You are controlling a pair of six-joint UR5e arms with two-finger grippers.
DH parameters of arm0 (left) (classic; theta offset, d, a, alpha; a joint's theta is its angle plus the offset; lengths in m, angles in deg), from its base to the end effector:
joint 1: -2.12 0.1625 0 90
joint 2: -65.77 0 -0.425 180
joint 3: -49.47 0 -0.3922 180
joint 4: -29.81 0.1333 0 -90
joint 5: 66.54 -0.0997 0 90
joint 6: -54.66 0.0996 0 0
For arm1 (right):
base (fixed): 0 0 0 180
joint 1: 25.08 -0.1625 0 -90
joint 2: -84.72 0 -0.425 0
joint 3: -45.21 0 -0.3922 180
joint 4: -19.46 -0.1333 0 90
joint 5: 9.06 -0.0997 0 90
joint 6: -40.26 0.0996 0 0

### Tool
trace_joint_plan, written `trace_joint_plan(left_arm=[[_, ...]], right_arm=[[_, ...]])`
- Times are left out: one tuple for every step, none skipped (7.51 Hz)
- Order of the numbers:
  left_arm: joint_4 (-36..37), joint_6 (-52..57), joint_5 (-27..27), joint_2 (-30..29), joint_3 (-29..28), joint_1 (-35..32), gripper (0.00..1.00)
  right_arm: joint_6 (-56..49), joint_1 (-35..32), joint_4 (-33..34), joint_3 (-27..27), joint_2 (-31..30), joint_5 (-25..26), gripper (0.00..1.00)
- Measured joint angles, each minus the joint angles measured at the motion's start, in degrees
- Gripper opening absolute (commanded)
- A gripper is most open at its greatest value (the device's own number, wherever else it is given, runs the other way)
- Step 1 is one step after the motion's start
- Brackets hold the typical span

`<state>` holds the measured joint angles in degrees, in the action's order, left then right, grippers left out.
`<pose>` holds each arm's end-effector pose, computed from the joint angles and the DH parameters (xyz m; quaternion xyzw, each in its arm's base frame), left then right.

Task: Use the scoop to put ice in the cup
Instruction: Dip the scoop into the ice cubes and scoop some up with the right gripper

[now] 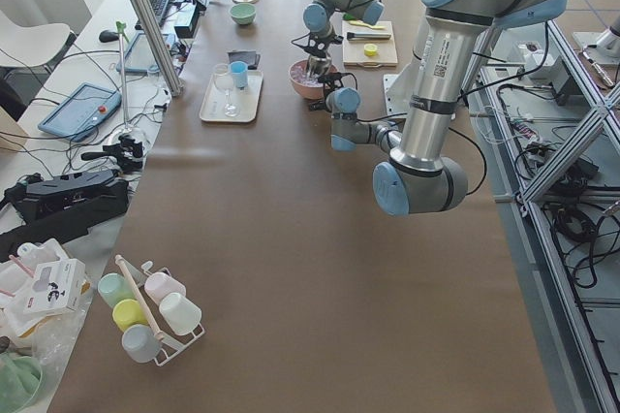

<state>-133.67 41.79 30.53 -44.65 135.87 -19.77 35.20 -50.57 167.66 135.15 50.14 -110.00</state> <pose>0.5320 -0.3442 0.3471 0.5099 0.4925 0.3651 0.6034 -0.5534 -0.3906 0.1836 -0.0687 -0.0705 -0.5658 0.8187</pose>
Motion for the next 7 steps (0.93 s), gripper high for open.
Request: trace_joint_plan(left_arm=[[0.1,0.1,-0.1,0.0,0.0,-0.1,0.98],[0.2,0.1,-0.1,-0.3,0.0,-0.2,0.98],[0.3,0.2,0.0,-0.5,0.2,-0.4,0.98],[0.4,0.3,0.1,-0.6,0.2,-0.5,0.98],[0.5,0.3,0.2,-0.6,0.2,-0.6,0.98],[0.6,0.3,0.3,-0.7,0.3,-0.8,0.98],[0.6,0.3,0.4,-0.8,0.3,-0.9,0.98]], right_arm=[[0.1,0.0,-2.6,2.3,-2.2,-0.1,0.0],[0.3,0.0,-4.4,3.2,-3.5,-0.1,0.0],[0.4,0.0,-5.4,3.6,-4.1,-0.2,0.0],[0.5,0.0,-6.1,3.8,-4.5,-0.3,0.0],[0.5,0.0,-7.2,3.9,-5.0,-0.4,0.0],[0.6,0.0,-8.5,4.1,-5.5,-0.5,0.0],[0.6,0.0,-10.1,4.7,-6.3,-0.5,0.0]])
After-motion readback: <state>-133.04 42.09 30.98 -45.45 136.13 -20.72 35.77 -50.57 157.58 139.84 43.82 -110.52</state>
